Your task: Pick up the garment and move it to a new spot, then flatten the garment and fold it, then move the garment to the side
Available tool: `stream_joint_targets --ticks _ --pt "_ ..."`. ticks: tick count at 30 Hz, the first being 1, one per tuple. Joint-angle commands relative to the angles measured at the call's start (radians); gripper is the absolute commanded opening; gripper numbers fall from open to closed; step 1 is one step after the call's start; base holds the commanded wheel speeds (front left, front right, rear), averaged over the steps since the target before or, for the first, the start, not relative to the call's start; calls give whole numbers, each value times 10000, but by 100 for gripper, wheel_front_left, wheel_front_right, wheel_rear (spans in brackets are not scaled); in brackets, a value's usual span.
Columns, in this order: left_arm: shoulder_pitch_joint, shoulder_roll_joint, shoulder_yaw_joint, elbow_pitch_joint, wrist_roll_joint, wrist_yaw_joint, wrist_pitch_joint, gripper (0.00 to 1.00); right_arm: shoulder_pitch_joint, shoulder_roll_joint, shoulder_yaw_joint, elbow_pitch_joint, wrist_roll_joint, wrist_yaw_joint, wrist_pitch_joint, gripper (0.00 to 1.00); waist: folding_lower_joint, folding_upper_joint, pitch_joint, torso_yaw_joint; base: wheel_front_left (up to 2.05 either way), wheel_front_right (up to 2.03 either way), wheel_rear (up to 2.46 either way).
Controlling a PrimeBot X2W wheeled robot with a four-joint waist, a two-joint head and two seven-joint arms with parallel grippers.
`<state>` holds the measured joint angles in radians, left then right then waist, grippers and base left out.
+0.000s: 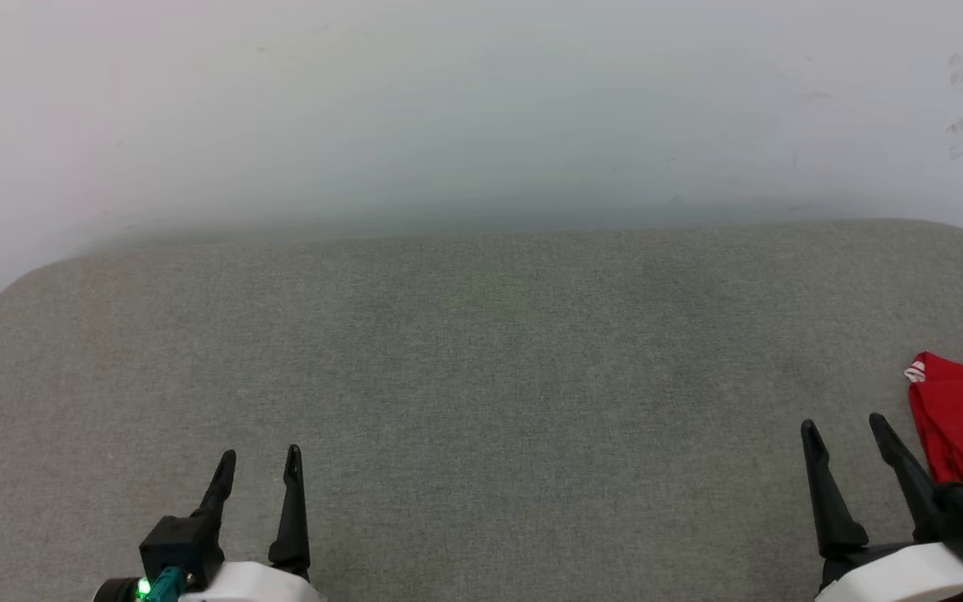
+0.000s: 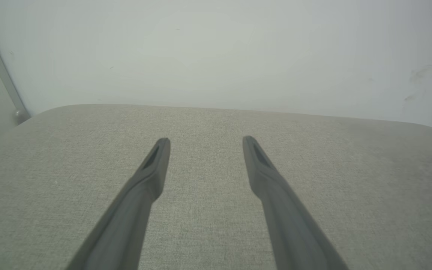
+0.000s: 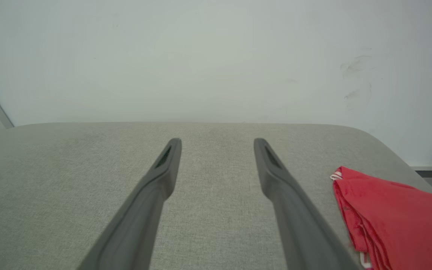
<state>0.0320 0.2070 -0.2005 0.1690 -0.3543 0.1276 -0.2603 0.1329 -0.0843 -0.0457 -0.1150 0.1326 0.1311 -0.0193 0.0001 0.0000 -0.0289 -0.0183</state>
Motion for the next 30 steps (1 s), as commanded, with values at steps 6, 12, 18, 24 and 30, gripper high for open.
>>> stream_joint_targets --ticks 6,12,18,24,30 --pt "111 -84 26 271 -368 -87 136 0 96 48 36 344 409 0 -2 0 0 0 12 13 0 0 0" --pt "-30 -205 290 320 -1402 -297 441 0 -127 43 0 616 1665 0 94 0 0 0 26 21 0 0 0" --pt "-166 -322 537 366 -2356 -494 723 0 -347 43 -31 875 2815 -1 177 0 0 0 41 29 0 0 0" --pt "-285 -429 770 396 -3245 -676 988 0 -528 48 -62 1109 3883 -1 260 0 0 0 56 38 0 0 0" --pt "-393 -527 988 422 -4075 -852 1236 0 -708 57 -95 1327 4875 -1 337 0 0 0 71 46 0 0 0"
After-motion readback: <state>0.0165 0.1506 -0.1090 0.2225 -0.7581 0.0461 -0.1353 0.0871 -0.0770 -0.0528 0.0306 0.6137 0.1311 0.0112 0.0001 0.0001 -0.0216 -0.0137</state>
